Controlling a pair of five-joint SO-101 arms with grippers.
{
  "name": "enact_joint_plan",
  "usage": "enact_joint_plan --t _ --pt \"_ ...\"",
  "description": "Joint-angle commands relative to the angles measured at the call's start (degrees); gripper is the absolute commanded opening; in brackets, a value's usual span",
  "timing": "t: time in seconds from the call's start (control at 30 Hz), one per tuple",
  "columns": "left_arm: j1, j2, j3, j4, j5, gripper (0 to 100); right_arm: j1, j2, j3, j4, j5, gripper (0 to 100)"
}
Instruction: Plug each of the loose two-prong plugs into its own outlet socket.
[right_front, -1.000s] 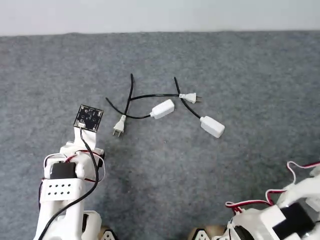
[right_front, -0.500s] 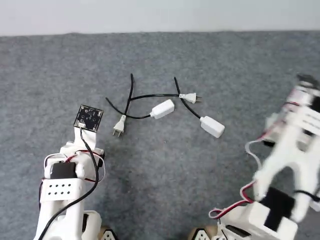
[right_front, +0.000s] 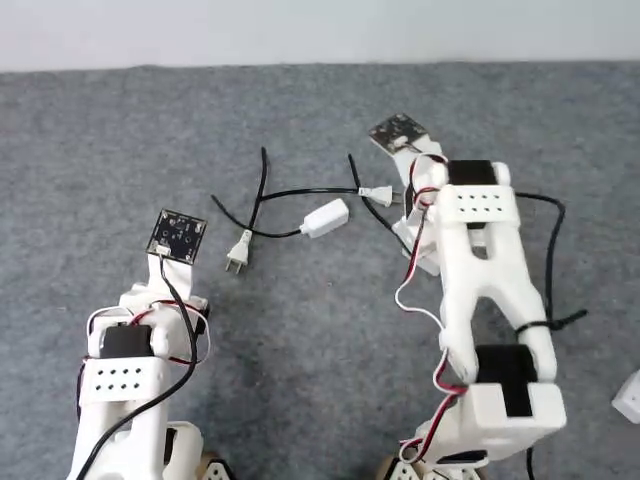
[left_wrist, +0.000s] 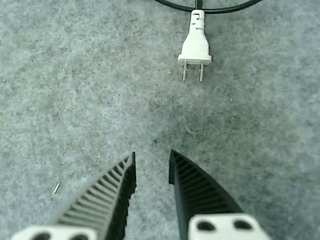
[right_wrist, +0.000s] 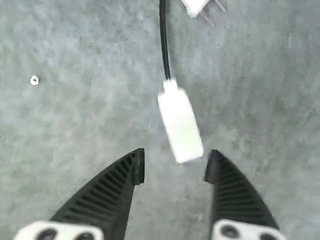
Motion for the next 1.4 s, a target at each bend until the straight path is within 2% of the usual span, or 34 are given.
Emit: enact_joint_plan --t 0.0,0.4,0.57,0.73,0.87,1.0,1.23,1.37 --pt "-0.09 -0.26 -0.57 -1.14 0.00 11 -0.48 1.89 -1.58 -3.03 1.49 21.6" --pt "0.00 -0.09 -0.57 -1.23 0.00 11 2.24 16.48 -10.11 -2.24 1.41 20.6" --pt "0.18 -0.09 -0.57 -1.23 0.00 11 1.63 18.86 -16.88 4.53 0.44 0.3" --pt "0.18 -0.09 -0.57 -1.23 0.00 11 -2.51 17.71 -22.95 16.22 -6.07 1.0" --pt "0.09 -0.18 -0.57 -1.23 0.00 11 -6.99 12.44 -21.98 20.79 -14.15 0.9" --pt "0.00 -0.26 -0.66 -1.23 0.00 11 -12.53 5.49 -13.80 19.47 -23.91 0.9" --pt "-0.09 -0.26 -0.66 -1.23 -0.09 11 -20.79 -14.46 12.75 5.76 -35.69 0.9" --pt "-0.09 -0.26 -0.66 -1.14 -1.67 11 -23.69 -25.45 27.60 -3.65 -37.10 0.9"
